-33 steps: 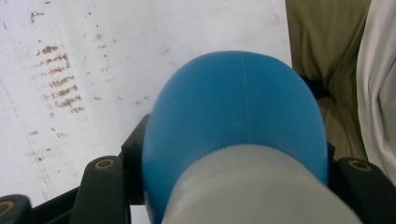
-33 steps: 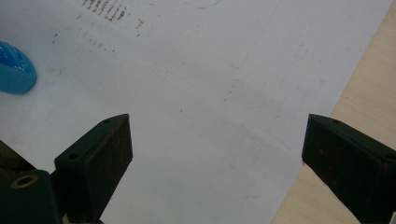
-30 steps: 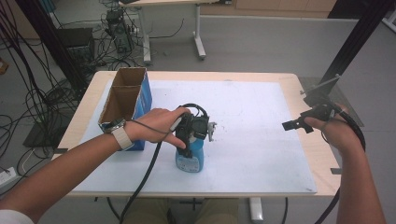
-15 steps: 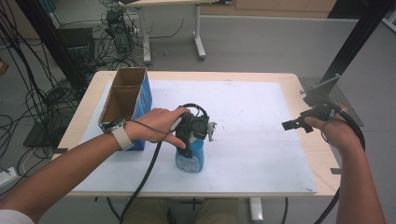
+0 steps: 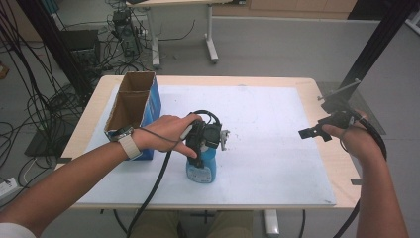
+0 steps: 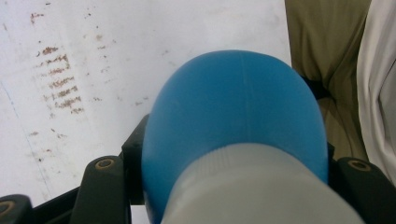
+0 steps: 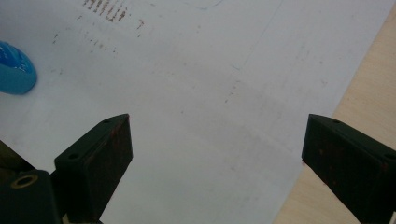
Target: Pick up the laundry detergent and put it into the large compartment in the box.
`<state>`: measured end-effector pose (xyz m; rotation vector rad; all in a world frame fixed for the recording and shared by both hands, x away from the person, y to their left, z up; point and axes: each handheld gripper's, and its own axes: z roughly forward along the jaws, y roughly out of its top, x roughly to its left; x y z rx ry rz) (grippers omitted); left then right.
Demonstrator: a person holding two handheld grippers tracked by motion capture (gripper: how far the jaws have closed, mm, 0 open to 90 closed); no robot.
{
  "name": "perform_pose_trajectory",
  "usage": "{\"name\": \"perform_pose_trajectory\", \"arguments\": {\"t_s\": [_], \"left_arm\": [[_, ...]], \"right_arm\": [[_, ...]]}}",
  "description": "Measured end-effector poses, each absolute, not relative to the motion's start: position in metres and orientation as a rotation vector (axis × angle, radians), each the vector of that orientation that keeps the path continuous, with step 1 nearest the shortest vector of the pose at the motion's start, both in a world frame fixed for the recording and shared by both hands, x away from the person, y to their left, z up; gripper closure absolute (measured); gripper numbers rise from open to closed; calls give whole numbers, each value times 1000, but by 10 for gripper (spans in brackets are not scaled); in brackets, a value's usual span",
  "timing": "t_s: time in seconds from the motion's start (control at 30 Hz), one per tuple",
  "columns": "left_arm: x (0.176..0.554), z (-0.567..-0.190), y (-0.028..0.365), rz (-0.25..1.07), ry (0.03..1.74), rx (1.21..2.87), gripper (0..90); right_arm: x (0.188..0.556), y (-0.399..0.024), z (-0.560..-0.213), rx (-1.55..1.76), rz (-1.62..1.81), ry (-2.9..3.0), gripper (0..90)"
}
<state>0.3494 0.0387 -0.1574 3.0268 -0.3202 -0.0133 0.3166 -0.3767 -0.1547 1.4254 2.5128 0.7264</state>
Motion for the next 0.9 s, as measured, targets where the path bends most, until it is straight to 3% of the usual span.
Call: {"name": "perform_pose_trajectory", "arguments": {"t_s": [0.9], "left_arm": [[349, -158, 41, -8, -309, 3019, 396]], "right_arm": [[312, -383, -157, 1437, 735, 2506, 85]]}}
